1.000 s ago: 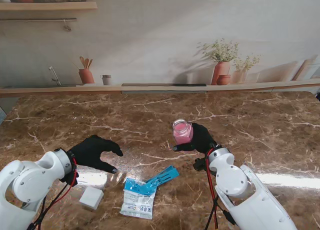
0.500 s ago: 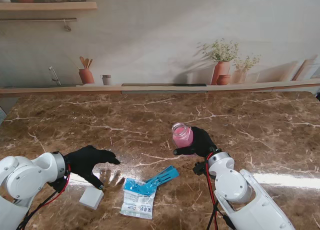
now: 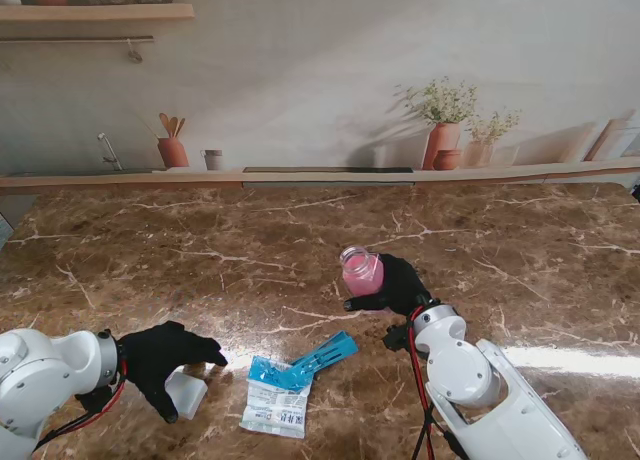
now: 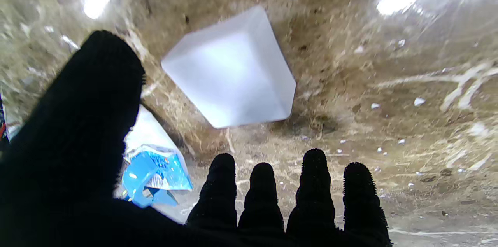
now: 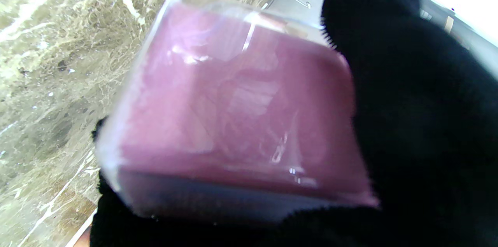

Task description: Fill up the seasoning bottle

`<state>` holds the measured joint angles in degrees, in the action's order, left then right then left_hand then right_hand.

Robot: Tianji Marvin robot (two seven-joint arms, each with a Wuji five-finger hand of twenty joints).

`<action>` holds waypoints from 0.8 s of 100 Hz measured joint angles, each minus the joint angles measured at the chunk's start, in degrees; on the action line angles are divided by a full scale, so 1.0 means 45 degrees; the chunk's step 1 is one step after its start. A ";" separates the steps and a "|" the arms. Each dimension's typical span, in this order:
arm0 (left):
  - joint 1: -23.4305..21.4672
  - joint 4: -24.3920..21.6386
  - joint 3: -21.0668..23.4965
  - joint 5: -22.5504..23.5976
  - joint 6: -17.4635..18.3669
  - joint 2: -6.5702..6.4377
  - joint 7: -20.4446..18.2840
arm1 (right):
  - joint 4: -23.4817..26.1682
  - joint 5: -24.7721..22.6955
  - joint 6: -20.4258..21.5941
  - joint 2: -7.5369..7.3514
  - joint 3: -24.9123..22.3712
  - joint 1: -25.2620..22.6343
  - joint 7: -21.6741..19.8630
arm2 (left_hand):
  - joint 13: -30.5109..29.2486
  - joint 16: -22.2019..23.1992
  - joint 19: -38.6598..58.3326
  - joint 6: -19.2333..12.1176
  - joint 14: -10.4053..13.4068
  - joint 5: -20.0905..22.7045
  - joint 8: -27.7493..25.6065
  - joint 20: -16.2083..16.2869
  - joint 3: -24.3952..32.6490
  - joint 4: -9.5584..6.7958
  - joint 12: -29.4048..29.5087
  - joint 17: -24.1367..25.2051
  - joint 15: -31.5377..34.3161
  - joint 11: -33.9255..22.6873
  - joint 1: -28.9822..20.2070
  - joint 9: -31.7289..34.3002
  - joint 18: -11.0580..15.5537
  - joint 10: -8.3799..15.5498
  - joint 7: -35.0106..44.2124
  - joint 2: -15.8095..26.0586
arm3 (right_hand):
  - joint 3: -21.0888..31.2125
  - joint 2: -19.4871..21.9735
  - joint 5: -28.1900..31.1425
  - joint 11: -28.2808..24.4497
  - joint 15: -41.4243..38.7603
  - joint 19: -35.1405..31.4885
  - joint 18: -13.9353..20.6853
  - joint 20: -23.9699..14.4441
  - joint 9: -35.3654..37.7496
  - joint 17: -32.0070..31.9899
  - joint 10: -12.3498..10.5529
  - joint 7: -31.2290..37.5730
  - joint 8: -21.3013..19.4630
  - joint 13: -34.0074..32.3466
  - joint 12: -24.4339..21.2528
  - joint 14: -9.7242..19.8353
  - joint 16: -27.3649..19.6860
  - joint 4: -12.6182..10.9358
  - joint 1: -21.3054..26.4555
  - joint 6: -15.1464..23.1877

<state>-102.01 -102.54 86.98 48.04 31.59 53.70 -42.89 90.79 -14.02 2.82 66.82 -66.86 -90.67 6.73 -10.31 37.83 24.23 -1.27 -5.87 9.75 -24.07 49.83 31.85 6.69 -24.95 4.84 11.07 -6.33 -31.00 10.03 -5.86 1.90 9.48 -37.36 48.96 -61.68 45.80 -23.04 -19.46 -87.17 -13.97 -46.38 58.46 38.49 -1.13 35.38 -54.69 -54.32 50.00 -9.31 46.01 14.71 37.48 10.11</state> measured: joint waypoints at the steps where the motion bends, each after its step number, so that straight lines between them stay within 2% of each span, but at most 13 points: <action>1: -0.0042 -0.0018 0.0033 0.0029 0.0044 0.0000 0.0000 | 0.0002 0.0002 -0.0001 0.0001 0.0001 -0.0001 0.0003 | 0.0000 0.0000 -0.0005 0.0032 0.0001 0.0000 -0.0186 0.0010 0.0003 0.0000 -0.0045 0.0000 0.0000 0.0001 0.0001 0.0000 0.0027 0.0001 -0.0127 0.0000 | 0.0000 0.0000 0.0000 -0.0004 -0.0004 0.0000 0.0000 0.0000 0.0001 0.0000 0.0001 0.0000 0.0000 0.0000 0.0000 0.0001 0.0001 0.0000 0.0000 0.0000; 6: -0.0262 -0.0098 0.0237 0.0229 0.0364 0.0001 0.0054 | 0.0007 0.0012 -0.0002 0.0005 0.0007 -0.0009 0.0026 | 0.0179 0.0001 -0.0053 0.0172 0.0035 0.0000 -0.0627 0.0154 0.0151 0.0010 -0.0201 0.0002 0.0013 0.0004 0.0240 0.0000 0.0069 0.0013 -0.0367 -0.0005 | 0.0000 0.0000 0.0003 -0.0012 -0.0022 -0.0001 0.0000 -0.0004 0.0002 0.0000 0.0002 0.0000 -0.0002 -0.0001 0.0000 0.0015 0.0002 0.0000 0.0000 -0.0013; 7: -0.0308 -0.0115 0.0283 0.0287 0.0440 0.0001 0.0086 | 0.0008 0.0016 -0.0003 0.0006 0.0008 -0.0010 0.0032 | 0.0183 0.0001 -0.0075 0.0183 0.0041 0.0000 -0.0673 0.0162 0.0314 -0.0111 -0.0235 0.0003 0.0001 0.0004 0.0294 0.0000 0.0073 0.0017 -0.0367 -0.0022 | 0.0000 0.0000 0.0003 -0.0016 -0.0035 -0.0001 0.0000 -0.0004 0.0002 0.0000 0.0002 0.0000 -0.0003 -0.0001 0.0004 0.0019 0.0003 0.0000 0.0000 -0.0017; 13: -0.0593 -0.0197 0.0508 0.0745 0.0851 0.0004 0.0455 | 0.0009 0.0052 -0.0003 0.0012 0.0016 -0.0018 0.0052 | 0.0183 0.0003 -0.0122 0.0289 0.0043 0.0000 -0.1121 0.0271 0.0283 0.0020 -0.0448 0.0002 0.0001 0.0004 0.0562 -0.0001 0.0097 0.0020 -0.0377 -0.0068 | 0.0001 0.0000 0.0005 -0.0032 -0.0056 -0.0002 0.0000 -0.0007 0.0005 0.0000 0.0005 0.0000 -0.0005 -0.0001 0.0012 0.0094 0.0004 0.0000 0.0000 -0.0024; 20: -0.0861 -0.0266 0.0656 0.1187 0.0977 0.0007 0.0816 | 0.0009 0.0080 -0.0003 0.0014 0.0042 -0.0021 0.0063 | 0.0183 0.0191 -0.0155 0.0440 0.0043 -0.0282 -0.1920 0.0305 0.0266 0.0020 -0.0936 0.0002 0.0001 -0.0021 0.0689 -0.0001 0.0214 0.0021 -0.0556 -0.0131 | 0.0001 0.0000 0.0007 -0.0044 -0.0068 -0.0006 0.0000 -0.0044 0.0005 0.0000 0.0005 0.0000 -0.0016 -0.0002 0.0016 0.0167 0.0004 0.0000 0.0000 -0.0030; 29: -0.1090 -0.0273 0.0731 0.2098 0.1192 0.0057 0.1539 | 0.0002 0.0125 -0.0002 0.0017 0.0099 -0.0009 0.0071 | 0.0183 0.0733 -0.0155 0.0463 0.0044 -0.0283 -0.3230 0.0330 0.0272 0.0073 -0.1776 -0.0003 0.0196 -0.0739 0.0689 -0.0001 0.0234 0.0023 -0.0509 -0.0131 | 0.0004 0.0000 0.0007 -0.0046 -0.0094 -0.0024 0.0000 -0.0151 0.0007 0.0000 0.0005 0.0000 -0.0020 -0.0002 0.0106 0.0289 0.0006 0.0000 0.0000 -0.0039; 39: -0.1198 -0.0104 0.0727 0.2619 0.1360 0.0149 0.2502 | -0.0049 0.0177 0.0009 0.0020 0.0218 0.0055 0.0084 | 0.0123 0.1616 0.0201 0.0450 0.0044 -0.0450 -0.5381 0.0337 0.0580 0.0076 -0.2954 -0.0021 0.0819 -0.1789 0.0700 -0.0001 0.0239 0.0037 0.0289 -0.0130 | 0.0007 0.0000 0.0009 -0.0049 -0.0150 -0.0028 0.0000 -0.0159 0.0009 0.0000 0.0009 0.0000 -0.0022 -0.0002 0.0116 0.0423 0.0007 0.0000 0.0000 -0.0053; 44: -0.1199 0.0034 0.0670 0.2873 0.1477 0.0190 0.2904 | -0.0074 0.0231 0.0020 0.0027 0.0273 0.0097 0.0082 | -0.0200 0.2112 0.0694 0.0265 0.0044 -0.0560 -0.6564 0.0391 0.0788 0.0088 -0.3492 -0.0061 0.1220 -0.2548 0.0711 0.0042 0.0242 0.0118 0.1223 -0.0131 | 0.0009 0.0000 0.0010 -0.0052 -0.0158 -0.0033 0.0000 -0.0160 0.0012 0.0000 0.0008 0.0000 -0.0022 -0.0002 0.0116 0.0517 0.0008 0.0000 0.0000 -0.0056; 50: -0.1176 0.0247 0.0566 0.3376 0.1717 0.0231 0.3485 | -0.0104 0.0282 0.0025 0.0042 0.0310 0.0144 0.0075 | -0.0771 0.2556 0.1381 0.0001 0.0044 -0.0579 -0.7470 0.0441 0.0809 0.0114 -0.3862 -0.0170 0.1609 -0.3320 0.0713 0.0056 0.0244 0.0166 0.2125 -0.0131 | 0.0021 0.0000 0.0010 -0.0057 -0.0178 -0.0073 0.0000 -0.0161 0.0012 -0.0007 0.0009 0.0000 -0.0023 -0.0002 0.0116 0.0640 0.0009 0.0000 0.0000 -0.0057; 52: -0.1156 0.0347 0.0515 0.3487 0.1776 0.0242 0.3681 | -0.0112 0.0292 0.0027 0.0049 0.0315 0.0155 0.0074 | -0.0562 0.3071 0.1602 -0.0059 -0.0047 -0.0579 -0.7709 0.0443 0.0809 0.0115 -0.3954 -0.0187 0.1862 -0.3514 0.0713 0.0068 0.0245 0.0177 0.2545 -0.0131 | 0.0029 0.0000 0.0010 -0.0059 -0.0186 -0.0086 0.0000 -0.0162 0.0013 -0.0013 0.0009 0.0000 -0.0023 -0.0002 0.0116 0.0680 0.0009 0.0000 0.0000 -0.0057; 58: -0.1061 0.0590 0.0384 0.3551 0.1858 0.0261 0.4165 | -0.0123 0.0311 0.0037 0.0069 0.0318 0.0180 0.0075 | -0.0866 0.3486 0.2424 -0.0234 -0.0411 -0.0582 -0.7715 0.0356 0.1386 0.0192 -0.4080 -0.0241 0.2420 -0.3882 0.0720 0.0450 0.0247 0.0249 0.3803 -0.0153 | 0.0051 0.0000 0.0013 -0.0062 -0.0236 -0.0096 0.0000 -0.0165 0.0032 -0.0021 0.0009 0.0000 -0.0025 -0.0005 0.0117 0.0786 0.0010 0.0000 0.0000 -0.0060; 69: -0.0858 0.0797 0.0228 0.4023 0.2045 0.0304 0.4808 | -0.0130 0.0329 0.0049 0.0090 0.0319 0.0209 0.0100 | -0.2027 0.3548 0.4020 -0.0503 -0.0391 -0.0501 -0.7356 0.0141 0.1775 0.0192 -0.4226 -0.0665 0.2738 -0.4413 0.0709 0.1243 0.0205 0.0473 0.6423 -0.0305 | 0.0063 -0.0005 0.0018 -0.0062 -0.0322 -0.0103 0.0000 -0.0277 0.0055 -0.0024 0.0011 0.0000 -0.0025 -0.0005 0.0120 0.0919 0.0014 0.0000 0.0000 -0.0079; 80: -0.0637 0.1254 -0.0045 0.4519 0.2121 0.0337 0.6102 | -0.0146 0.0335 0.0051 0.0100 0.0319 0.0218 0.0143 | -0.3650 0.3514 0.5271 -0.0761 -0.0371 0.0980 -0.6797 0.0090 0.2329 0.0326 -0.4490 -0.1285 0.3430 -0.4992 0.0681 0.2665 -0.0055 0.0647 0.8094 -0.0554 | 0.0082 -0.0008 0.0024 -0.0063 -0.0479 -0.0104 0.0000 -0.0307 0.0095 -0.0026 0.0024 0.0000 -0.0026 -0.0006 0.0132 0.1020 0.0023 0.0000 0.0000 -0.0129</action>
<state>-104.88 -96.89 86.78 68.38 41.14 55.21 -15.43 90.13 -12.52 3.05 67.27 -65.42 -89.69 7.37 -26.73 53.64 47.95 -4.70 -7.54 14.16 -54.66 50.23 42.33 8.16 -45.15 -0.94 26.50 -28.79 -27.94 22.03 -6.11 4.81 45.90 -39.86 49.33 -61.72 45.91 -23.32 -21.62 -87.64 -13.97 -47.77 58.88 38.37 -1.02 35.38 -54.81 -54.35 50.59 -4.72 46.12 14.71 37.48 9.53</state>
